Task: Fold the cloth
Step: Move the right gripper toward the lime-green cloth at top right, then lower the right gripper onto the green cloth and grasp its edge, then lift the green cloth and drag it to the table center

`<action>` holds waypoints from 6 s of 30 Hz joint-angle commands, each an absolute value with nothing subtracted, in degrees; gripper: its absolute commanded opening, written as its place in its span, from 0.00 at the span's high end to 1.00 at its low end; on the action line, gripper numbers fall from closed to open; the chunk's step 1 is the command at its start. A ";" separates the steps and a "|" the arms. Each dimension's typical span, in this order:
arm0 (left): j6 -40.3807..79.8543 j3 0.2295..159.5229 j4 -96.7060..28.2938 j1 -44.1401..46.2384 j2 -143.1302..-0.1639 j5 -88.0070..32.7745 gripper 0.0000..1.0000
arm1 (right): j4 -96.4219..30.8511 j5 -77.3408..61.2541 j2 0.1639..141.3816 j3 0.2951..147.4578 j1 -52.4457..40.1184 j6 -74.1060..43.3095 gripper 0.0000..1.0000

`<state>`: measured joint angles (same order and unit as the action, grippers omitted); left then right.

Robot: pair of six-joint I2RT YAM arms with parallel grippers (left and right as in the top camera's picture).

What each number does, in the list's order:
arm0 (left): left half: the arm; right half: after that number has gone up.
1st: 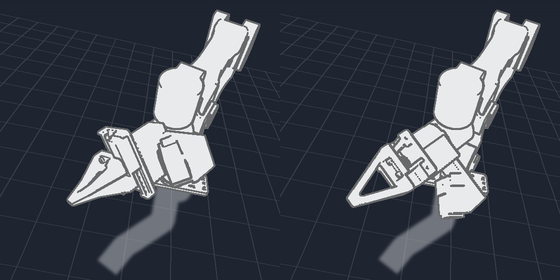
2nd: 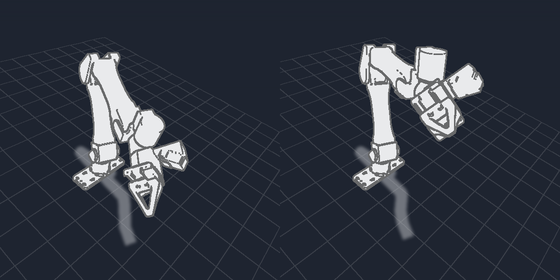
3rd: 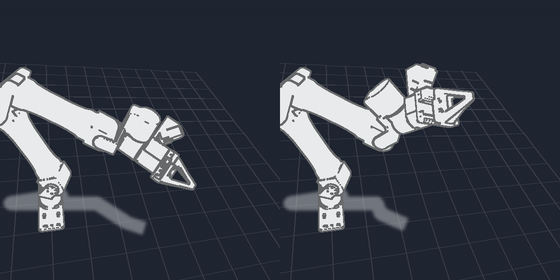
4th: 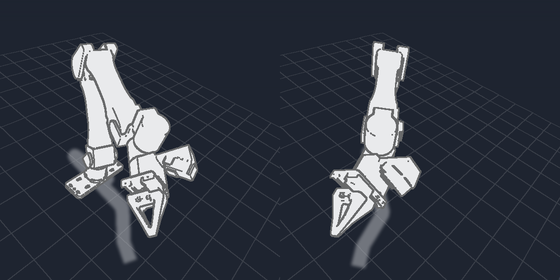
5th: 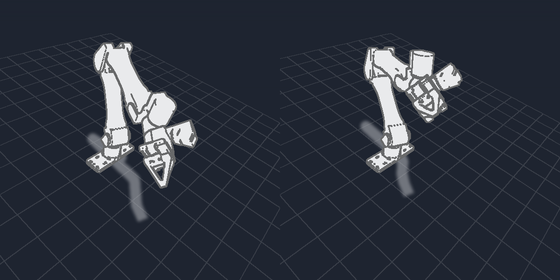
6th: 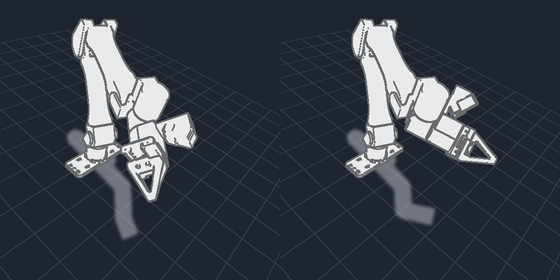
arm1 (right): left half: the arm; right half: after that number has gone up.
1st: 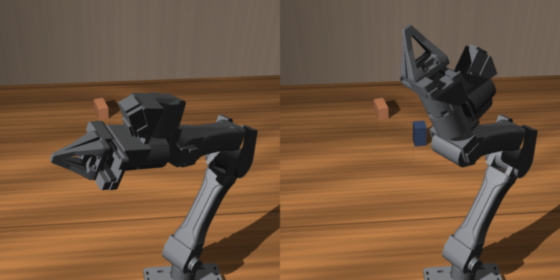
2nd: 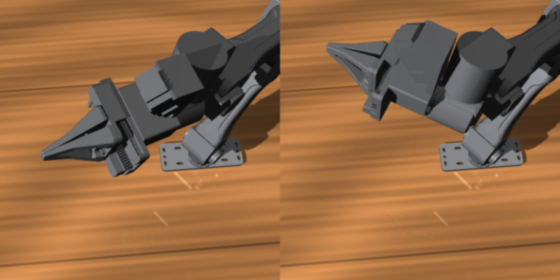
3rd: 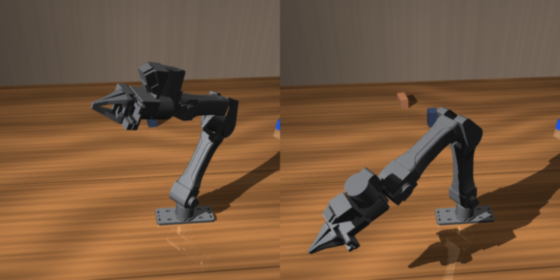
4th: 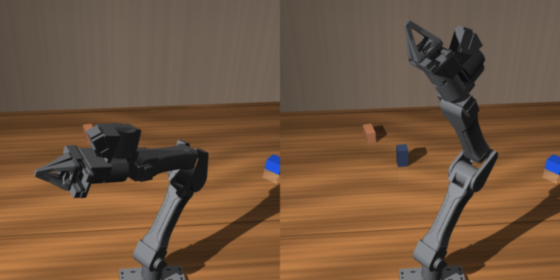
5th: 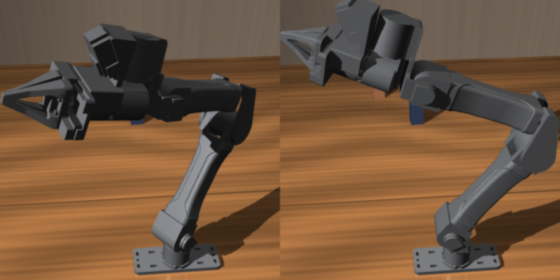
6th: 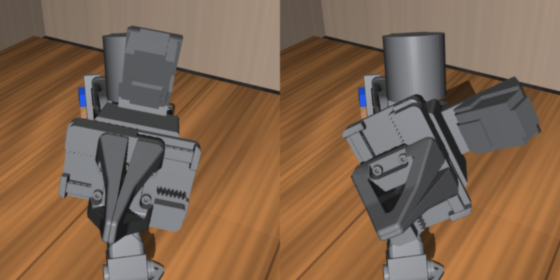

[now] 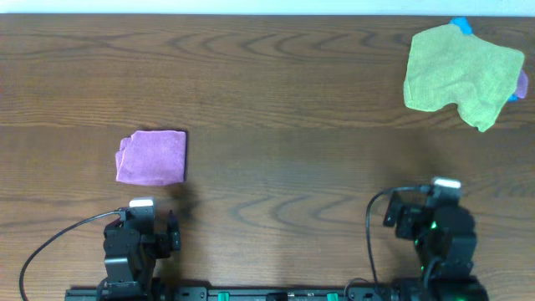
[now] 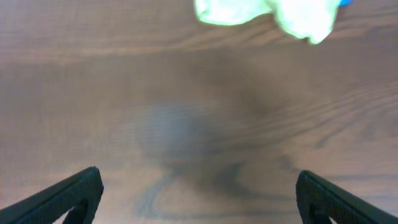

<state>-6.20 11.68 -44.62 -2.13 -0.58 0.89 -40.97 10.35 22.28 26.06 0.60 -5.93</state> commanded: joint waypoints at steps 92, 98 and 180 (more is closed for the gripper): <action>-6.22 10.24 -46.41 -1.89 -0.21 1.69 0.05 | -20.88 7.53 122.28 86.94 13.87 -11.51 0.33; -6.22 10.24 -46.41 -1.89 -0.21 1.69 0.05 | -18.98 7.53 122.72 86.94 13.89 -11.49 0.28; -6.22 10.24 -46.41 -1.89 -0.21 1.69 0.05 | -45.69 2.42 113.56 91.81 -39.35 -13.26 0.50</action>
<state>-6.20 11.53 -44.53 -2.13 -0.58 0.89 -45.78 2.31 114.45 91.07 -38.63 -12.97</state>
